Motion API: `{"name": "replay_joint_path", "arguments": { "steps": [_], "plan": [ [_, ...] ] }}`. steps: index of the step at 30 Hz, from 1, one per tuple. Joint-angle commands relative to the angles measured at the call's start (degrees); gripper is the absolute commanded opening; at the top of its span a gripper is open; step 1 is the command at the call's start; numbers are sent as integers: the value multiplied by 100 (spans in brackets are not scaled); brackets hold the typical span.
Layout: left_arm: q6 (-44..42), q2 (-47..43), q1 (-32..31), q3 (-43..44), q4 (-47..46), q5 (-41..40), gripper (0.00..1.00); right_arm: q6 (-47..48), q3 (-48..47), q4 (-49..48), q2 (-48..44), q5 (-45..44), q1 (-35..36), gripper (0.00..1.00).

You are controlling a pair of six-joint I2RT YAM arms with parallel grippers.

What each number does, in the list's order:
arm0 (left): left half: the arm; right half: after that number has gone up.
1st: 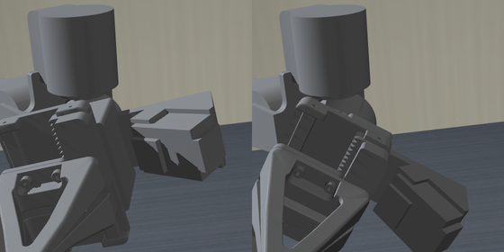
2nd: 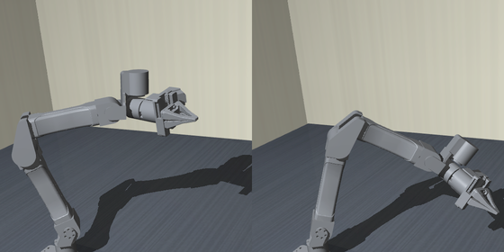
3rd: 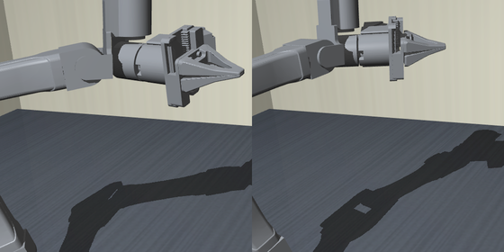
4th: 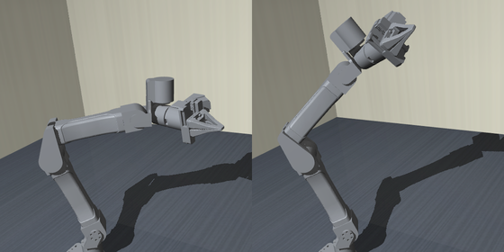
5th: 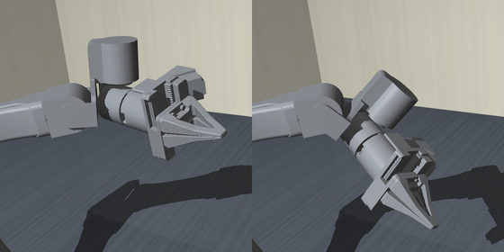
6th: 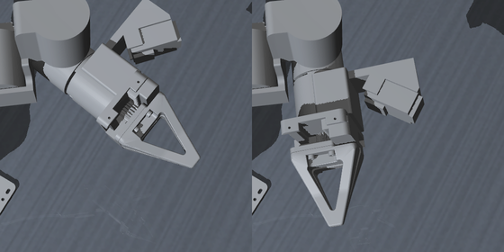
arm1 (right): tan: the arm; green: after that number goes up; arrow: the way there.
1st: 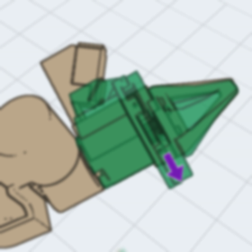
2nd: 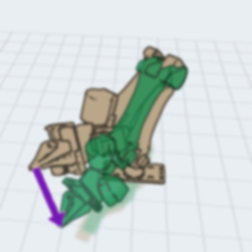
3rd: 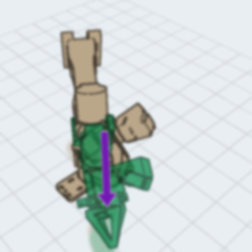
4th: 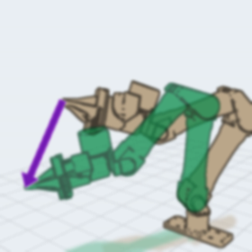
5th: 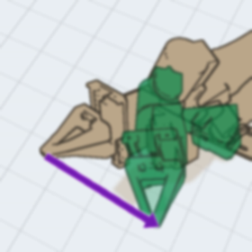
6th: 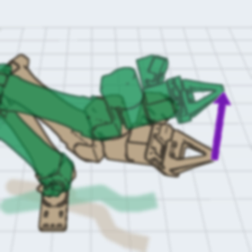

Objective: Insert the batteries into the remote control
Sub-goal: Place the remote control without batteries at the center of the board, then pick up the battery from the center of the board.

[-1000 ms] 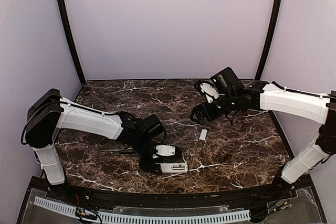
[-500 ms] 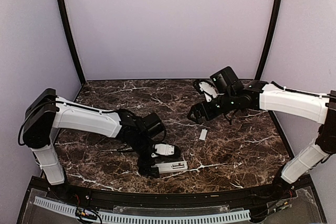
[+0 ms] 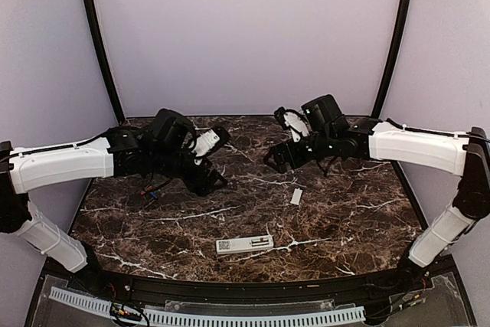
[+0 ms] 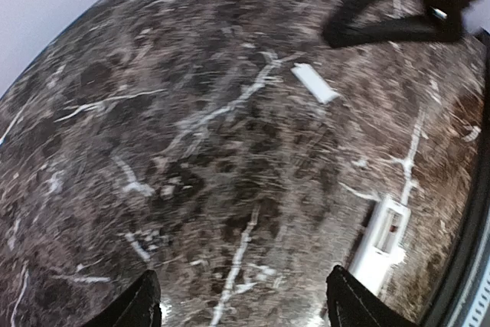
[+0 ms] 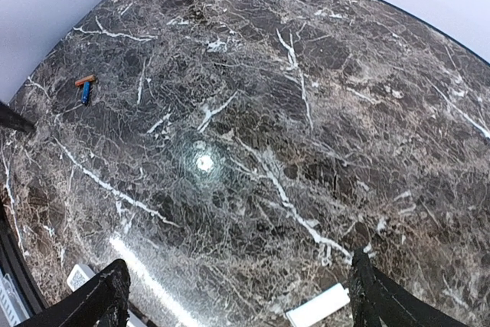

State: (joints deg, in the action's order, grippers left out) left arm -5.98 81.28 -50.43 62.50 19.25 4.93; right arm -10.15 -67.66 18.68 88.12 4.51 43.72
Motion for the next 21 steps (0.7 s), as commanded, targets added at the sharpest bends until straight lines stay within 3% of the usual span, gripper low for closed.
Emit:
{"name": "replay_joint_path", "arguments": {
  "steps": [1, 4, 8, 12, 16, 21],
  "plan": [
    [2105, -204, 408, -288, -27, -1049, 70, 233, -264, -875, 436, 164, -119, 96],
    [3005, -339, 612, -517, 158, -1650, 65, 418, -381, -1172, 748, 323, -201, 96],
    [3833, -501, 1189, -831, 576, -1814, 64, 592, -613, -1466, 1242, 645, -379, 95],
    [4233, -632, 1622, -1173, 806, -2120, 64, 797, -763, -1768, 1679, 683, -491, 95],
    [4538, -535, 2227, -1419, 943, -1894, 63, 1114, -1112, -1662, 2126, 719, -498, 94],
    [4824, -146, 2835, -1241, 1424, -1784, 54, 1028, -1179, -1534, 2186, 783, -497, 92]
  ]
}}
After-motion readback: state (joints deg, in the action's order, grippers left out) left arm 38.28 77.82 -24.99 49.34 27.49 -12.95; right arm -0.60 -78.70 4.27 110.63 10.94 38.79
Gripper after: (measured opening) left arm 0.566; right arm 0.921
